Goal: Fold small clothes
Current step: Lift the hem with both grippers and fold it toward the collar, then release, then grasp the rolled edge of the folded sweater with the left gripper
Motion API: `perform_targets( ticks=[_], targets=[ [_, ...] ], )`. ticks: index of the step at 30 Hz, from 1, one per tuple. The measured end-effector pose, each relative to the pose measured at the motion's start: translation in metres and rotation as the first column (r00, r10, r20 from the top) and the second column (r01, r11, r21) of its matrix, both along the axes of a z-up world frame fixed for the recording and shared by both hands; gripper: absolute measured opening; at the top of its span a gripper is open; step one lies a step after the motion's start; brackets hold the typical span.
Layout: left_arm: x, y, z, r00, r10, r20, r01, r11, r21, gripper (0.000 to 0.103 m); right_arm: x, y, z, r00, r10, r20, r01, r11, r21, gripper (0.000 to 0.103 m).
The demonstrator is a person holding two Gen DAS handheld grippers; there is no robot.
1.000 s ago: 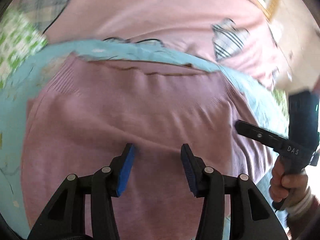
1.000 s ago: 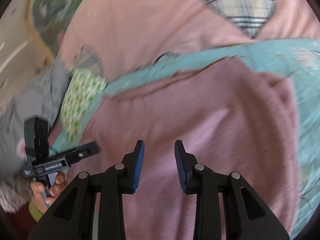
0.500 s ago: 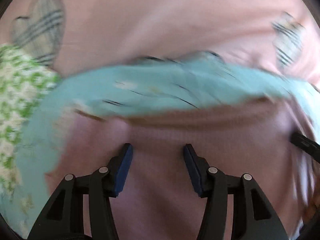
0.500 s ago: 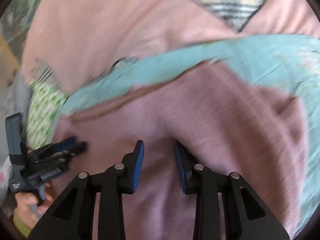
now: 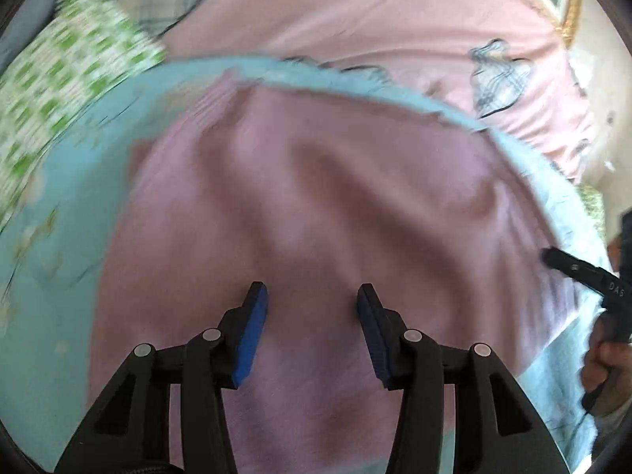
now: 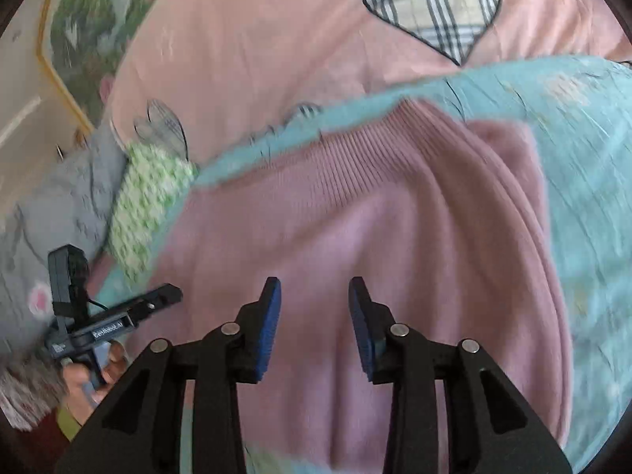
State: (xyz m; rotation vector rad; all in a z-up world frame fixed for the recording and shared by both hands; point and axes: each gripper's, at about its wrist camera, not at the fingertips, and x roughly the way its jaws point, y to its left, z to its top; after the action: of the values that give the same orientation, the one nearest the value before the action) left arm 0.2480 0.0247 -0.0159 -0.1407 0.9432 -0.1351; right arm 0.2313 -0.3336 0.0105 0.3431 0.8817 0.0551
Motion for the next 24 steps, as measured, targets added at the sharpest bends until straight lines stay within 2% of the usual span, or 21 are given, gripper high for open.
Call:
perform_targets(
  ticks=[2,6,8,10,13,15,20,24],
  targets=[
    [-0.011,0.024,-0.004,0.998,0.058,-0.001,-0.059,0.998,-0.037,0.049,-0.014,-0.019,-0.007,0.995,-0.088,-0.040,0.085,0.993,-0.082,0.038],
    [-0.032,0.059,-0.004,0.989,0.148,-0.011,-0.148,0.987,-0.059,0.047,-0.053,-0.067,-0.007,0.972,-0.232,-0.037,0.231,0.972,-0.046,0.037],
    [-0.048,0.070,-0.002,0.984,0.175,-0.011,-0.176,0.981,-0.079,0.047,-0.072,-0.078,-0.004,0.953,-0.302,-0.036,0.301,0.953,-0.032,0.039],
    [-0.069,0.073,0.007,0.981,0.195,-0.008,-0.195,0.975,-0.106,0.047,-0.088,-0.083,0.000,0.947,-0.320,-0.019,0.321,0.947,0.032,0.040],
    [-0.092,0.068,0.015,0.974,0.224,0.003,-0.222,0.966,-0.131,0.055,-0.108,-0.070,0.019,0.953,-0.298,0.059,0.292,0.952,0.090,0.040],
    [-0.112,0.067,0.019,0.972,0.233,0.002,-0.229,0.956,-0.183,0.057,-0.120,-0.056,0.032,0.958,-0.269,0.101,0.259,0.960,0.105,0.040],
    [-0.139,0.055,0.009,0.977,0.210,-0.043,-0.214,0.945,-0.248,0.058,-0.153,-0.015,0.046,0.965,-0.225,0.133,0.200,0.964,0.174,0.040],
    [-0.143,0.044,0.000,0.979,0.179,-0.093,-0.199,0.938,-0.284,0.058,-0.165,0.018,0.042,0.979,-0.173,0.110,0.151,0.972,0.179,0.044]
  ],
)
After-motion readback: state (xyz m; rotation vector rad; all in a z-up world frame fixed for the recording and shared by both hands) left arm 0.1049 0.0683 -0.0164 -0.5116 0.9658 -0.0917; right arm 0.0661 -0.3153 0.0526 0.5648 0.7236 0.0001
